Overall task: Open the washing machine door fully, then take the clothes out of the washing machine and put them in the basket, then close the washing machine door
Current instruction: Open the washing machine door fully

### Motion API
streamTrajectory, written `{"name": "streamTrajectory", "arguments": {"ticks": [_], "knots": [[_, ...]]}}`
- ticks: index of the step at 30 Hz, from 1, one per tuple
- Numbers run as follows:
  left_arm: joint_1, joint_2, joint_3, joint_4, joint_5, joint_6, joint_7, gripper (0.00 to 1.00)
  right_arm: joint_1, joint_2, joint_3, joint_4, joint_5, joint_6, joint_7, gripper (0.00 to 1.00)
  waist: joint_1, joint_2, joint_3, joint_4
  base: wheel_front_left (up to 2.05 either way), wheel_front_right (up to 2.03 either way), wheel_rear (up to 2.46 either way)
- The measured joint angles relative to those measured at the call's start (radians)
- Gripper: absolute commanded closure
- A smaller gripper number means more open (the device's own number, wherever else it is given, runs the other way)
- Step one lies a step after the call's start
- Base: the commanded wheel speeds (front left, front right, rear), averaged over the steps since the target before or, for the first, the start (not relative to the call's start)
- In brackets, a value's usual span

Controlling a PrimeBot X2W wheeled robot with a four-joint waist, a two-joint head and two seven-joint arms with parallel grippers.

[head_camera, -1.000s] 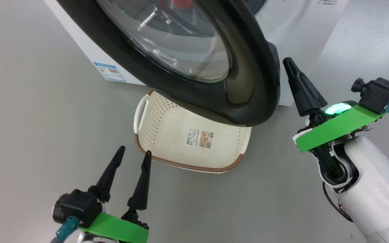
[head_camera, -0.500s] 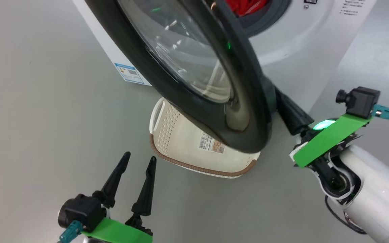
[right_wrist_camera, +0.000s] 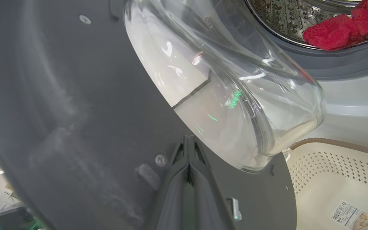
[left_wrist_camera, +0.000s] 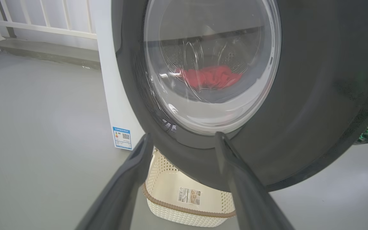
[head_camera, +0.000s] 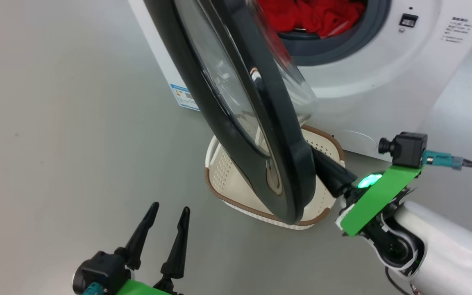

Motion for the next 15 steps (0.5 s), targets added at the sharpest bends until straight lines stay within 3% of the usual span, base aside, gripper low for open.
{"name": "streamTrajectory", "arguments": {"ticks": [15], "knots": [[0.049, 0.001, 0.018, -0.005, -0.006, 0.028, 0.000, 0.00, 0.007, 0.044, 0.134, -0.018, 0.041, 0.000, 0.009, 1.00, 0.0000, 0.0000, -0.047, 0.118, 0.00, 0.00, 0.00]]}}
